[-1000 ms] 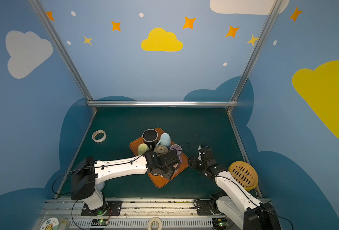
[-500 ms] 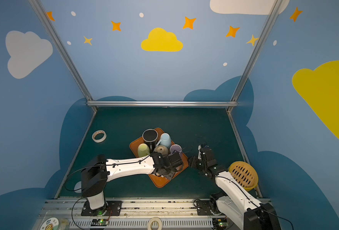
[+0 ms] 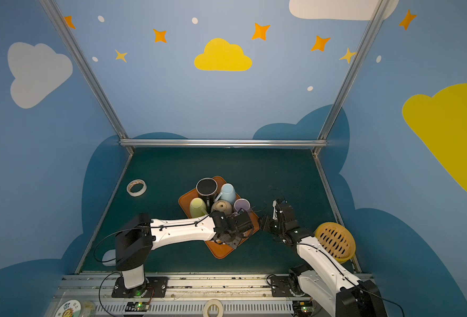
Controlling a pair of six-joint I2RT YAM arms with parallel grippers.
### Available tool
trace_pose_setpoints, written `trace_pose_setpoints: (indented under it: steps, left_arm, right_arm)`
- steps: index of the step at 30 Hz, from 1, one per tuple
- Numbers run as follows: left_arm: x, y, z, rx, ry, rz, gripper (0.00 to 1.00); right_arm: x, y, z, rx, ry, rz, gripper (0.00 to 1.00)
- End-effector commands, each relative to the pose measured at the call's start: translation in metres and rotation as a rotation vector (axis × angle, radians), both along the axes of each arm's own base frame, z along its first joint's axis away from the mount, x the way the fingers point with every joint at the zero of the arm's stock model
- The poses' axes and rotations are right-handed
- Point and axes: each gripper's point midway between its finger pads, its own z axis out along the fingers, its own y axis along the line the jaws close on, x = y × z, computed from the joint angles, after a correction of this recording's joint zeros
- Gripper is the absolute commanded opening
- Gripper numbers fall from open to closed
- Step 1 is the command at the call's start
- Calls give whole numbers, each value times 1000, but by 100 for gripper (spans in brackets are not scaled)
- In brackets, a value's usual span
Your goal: Turn the mug right side up
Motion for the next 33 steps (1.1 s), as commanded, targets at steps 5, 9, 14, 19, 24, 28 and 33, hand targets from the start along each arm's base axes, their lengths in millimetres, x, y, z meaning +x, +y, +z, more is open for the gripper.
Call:
trace_pose_setpoints:
  steps: [5, 9, 14, 19, 24, 28, 33]
  left_arm:
    - [1, -7, -1, -11, 3, -1, 19]
    - [2, -8, 2, -22, -1, 2, 11]
    - [4, -9, 8, -36, -14, 6, 4]
    - [7, -8, 17, -50, -38, 12, 4]
    - [13, -5, 34, -92, -68, 23, 4]
    - [17, -2, 47, -135, -89, 36, 4]
    - [20, 2, 62, -205, -102, 52, 4]
  right_arm:
    - [1, 3, 0, 20, -4, 4, 60]
    - [0, 5, -1, 29, 7, 15, 60]
    - [1, 10, 1, 45, 12, 36, 61]
    - [0, 13, 2, 49, 24, 51, 62]
    - [0, 14, 5, 56, 20, 55, 62]
    - [1, 18, 10, 77, 21, 68, 62]
    - [2, 19, 15, 84, 15, 73, 62]
